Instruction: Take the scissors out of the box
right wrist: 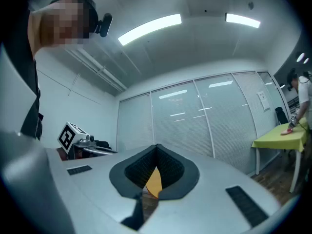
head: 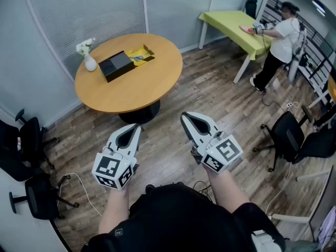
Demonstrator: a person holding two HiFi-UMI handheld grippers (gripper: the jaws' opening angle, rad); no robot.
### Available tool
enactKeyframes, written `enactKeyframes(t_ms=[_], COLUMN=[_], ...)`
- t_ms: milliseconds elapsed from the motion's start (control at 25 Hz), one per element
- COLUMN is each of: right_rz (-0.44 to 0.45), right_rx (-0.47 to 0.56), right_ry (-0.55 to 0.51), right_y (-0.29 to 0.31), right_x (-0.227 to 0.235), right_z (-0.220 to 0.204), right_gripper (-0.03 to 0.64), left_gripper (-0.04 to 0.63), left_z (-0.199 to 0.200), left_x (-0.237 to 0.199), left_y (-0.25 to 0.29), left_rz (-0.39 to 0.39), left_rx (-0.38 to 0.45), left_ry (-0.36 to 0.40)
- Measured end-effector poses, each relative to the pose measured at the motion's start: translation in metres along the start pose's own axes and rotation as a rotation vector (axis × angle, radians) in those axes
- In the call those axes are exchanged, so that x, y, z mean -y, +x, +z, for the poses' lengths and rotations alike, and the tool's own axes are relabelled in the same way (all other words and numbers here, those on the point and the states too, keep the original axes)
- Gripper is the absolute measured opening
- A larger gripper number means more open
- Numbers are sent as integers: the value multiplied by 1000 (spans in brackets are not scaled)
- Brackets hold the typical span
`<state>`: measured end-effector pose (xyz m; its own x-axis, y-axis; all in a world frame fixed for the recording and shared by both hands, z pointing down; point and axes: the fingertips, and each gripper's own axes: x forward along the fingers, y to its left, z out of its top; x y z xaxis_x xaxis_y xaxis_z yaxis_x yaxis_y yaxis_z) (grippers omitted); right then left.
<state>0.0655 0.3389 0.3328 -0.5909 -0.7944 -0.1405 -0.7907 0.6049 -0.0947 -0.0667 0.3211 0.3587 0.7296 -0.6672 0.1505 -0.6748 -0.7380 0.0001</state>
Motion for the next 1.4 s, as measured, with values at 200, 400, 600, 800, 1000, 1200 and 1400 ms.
enactKeyframes(t_ms=[200, 400, 600, 800, 1000, 1200, 1400], right_rz=[2, -7, -31, -4, -2, 27, 30], right_rx=[1, 2, 33, 13, -11, -55, -85], right_ry=[2, 13, 49, 58, 87, 120, 130], right_y=[-8, -24, -45, -61, -76, -72, -50], right_x=[-3, -2, 9, 13, 27, 31, 46], right_z=[-1, -2, 6, 0, -8, -25, -39], right_gripper=[35, 35, 35, 37, 37, 38, 38], left_gripper=[15, 15, 15, 15, 15, 15, 15], left_z=[-3, -4, -4, -6, -13, -22, -30], left_x=[9, 24, 42, 57, 79, 73, 51], left_y=[-2, -3, 3, 11, 25, 39, 59], left_rz=[-1, -3, 2, 6, -11, -14, -24], left_rx=[-5, -12, -12, -11, -25, -42, -47], left_ry=[-3, 5, 7, 2, -5, -23, -42])
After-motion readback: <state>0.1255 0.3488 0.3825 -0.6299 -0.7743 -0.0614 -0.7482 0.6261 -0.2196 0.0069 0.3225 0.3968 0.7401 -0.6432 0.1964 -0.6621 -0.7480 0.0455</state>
